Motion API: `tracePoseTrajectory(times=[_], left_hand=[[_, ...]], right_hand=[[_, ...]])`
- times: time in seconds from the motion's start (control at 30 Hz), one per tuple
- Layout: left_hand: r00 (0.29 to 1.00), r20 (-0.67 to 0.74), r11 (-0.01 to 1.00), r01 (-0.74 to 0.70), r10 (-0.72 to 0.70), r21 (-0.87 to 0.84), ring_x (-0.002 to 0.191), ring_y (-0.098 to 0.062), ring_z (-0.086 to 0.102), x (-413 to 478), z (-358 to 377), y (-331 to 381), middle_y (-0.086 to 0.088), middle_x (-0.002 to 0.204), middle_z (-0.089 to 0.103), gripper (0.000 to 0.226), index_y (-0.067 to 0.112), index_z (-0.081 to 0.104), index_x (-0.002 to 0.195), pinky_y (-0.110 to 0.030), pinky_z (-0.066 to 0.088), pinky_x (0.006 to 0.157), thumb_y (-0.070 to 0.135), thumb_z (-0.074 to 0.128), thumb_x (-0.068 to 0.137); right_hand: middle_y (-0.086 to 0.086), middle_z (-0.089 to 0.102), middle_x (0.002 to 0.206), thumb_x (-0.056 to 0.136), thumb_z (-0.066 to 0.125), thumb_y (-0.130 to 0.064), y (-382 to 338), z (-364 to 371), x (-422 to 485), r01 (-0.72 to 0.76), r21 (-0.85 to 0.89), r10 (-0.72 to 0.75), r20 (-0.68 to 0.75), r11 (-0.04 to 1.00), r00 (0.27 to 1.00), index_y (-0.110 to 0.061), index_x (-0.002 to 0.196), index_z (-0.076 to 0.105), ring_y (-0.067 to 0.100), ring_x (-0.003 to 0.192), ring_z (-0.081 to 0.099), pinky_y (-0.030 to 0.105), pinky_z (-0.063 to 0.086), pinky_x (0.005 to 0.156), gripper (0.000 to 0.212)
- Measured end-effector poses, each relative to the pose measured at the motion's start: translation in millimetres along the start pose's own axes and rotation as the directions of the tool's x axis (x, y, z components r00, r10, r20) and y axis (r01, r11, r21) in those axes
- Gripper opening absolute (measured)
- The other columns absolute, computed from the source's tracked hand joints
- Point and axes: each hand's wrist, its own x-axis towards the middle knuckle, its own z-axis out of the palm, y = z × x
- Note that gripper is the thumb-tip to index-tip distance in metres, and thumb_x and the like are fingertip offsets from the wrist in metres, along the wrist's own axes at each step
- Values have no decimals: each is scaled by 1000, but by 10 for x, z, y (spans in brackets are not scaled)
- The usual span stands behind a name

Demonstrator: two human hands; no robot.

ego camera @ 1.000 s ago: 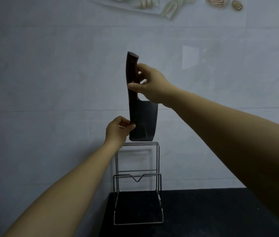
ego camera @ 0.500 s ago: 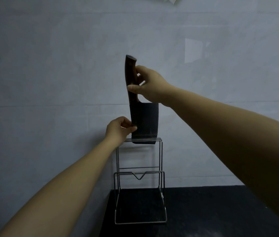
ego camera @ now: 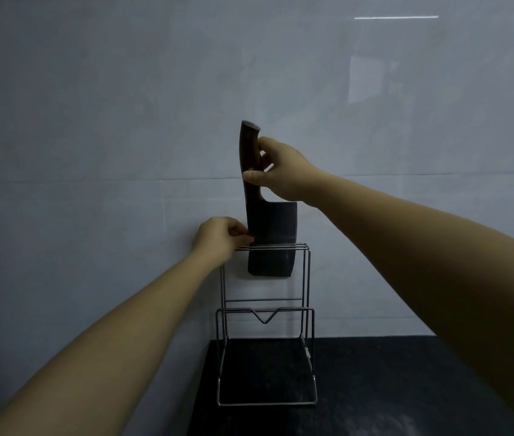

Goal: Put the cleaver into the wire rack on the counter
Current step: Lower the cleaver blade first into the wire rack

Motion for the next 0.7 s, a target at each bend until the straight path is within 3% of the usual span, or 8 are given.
tracePoseTrajectory(times=[0.3,0.7], left_hand=[[1000,11,999,-17,17,-29,82,-19,61,-5,13,-39,0,84,64,10,15,67,87,-31,46,73,19,69,78],[1000,-10,1000,-8,8,-8,80,-22,62,-4,48,-96,-1,78,66,9,18,67,79,-38,52,77,24,72,75]], right_hand=[[3,57,96,82,64,-21,244,228,16,-57,-16,58,43,998,997,-12,114,52,20,86,53,32,43,77,35],[5,58,100,82,64,-22,535,393,-31,-105,-52,108,69,993,992,-9,113,52,20,87,53,28,38,75,36]])
